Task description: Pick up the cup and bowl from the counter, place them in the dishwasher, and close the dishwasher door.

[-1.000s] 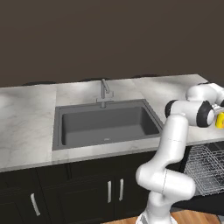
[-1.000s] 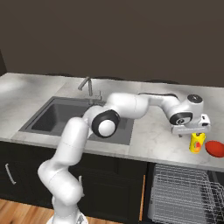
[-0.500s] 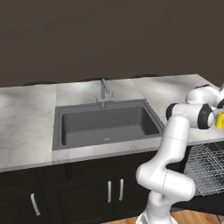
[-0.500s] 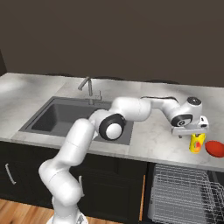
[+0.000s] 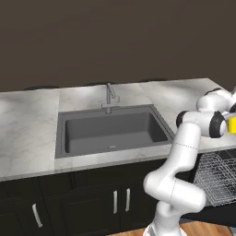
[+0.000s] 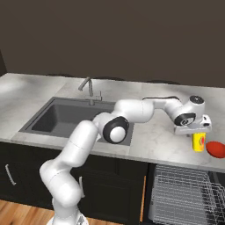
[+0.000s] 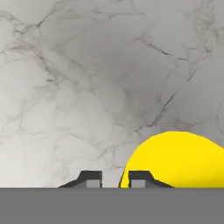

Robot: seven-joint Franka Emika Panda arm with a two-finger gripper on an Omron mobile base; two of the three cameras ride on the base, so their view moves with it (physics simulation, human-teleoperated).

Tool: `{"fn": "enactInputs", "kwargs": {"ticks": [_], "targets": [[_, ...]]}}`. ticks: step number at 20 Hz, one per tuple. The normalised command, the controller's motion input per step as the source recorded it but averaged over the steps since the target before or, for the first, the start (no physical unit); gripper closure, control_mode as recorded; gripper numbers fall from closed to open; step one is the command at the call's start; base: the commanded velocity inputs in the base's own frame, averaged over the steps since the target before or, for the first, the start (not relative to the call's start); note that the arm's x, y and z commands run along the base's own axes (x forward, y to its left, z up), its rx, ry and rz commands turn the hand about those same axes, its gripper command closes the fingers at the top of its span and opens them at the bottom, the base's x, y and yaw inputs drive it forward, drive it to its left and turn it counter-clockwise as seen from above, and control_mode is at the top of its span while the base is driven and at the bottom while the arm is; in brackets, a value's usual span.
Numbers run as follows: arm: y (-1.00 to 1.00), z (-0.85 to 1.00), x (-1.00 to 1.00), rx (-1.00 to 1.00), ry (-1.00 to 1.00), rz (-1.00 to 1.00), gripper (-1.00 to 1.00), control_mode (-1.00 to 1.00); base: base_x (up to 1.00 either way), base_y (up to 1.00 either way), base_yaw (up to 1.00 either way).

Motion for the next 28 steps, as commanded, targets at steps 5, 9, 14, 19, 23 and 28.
{"fn": "enactInputs", "kwargs": {"ticks": [5,9,14,19,23,28], "targets": [[0.00,0.00,-0.07,0.01,-0.04,0.00,1.00,-1.00,0.00,0.00,0.00],[0.00,0.05,-0.25,0.00,-0.09,0.02,1.00,-1.00,0.00,0.00,0.00],[0.00,0.18,-0.36,0.00,-0.14,0.02,1.00,-1.00,0.00,0.00,0.00],[0.04,0.27,-0.36,0.00,-0.15,0.05,1.00,-1.00,0.00,0.00,0.00],[0.05,0.30,-0.17,0.00,-0.12,0.04,1.00,-1.00,0.00,0.00,0.00],[0.00,0.15,-0.03,0.00,-0.08,0.04,1.00,-1.00,0.00,0.00,0.00]]}}
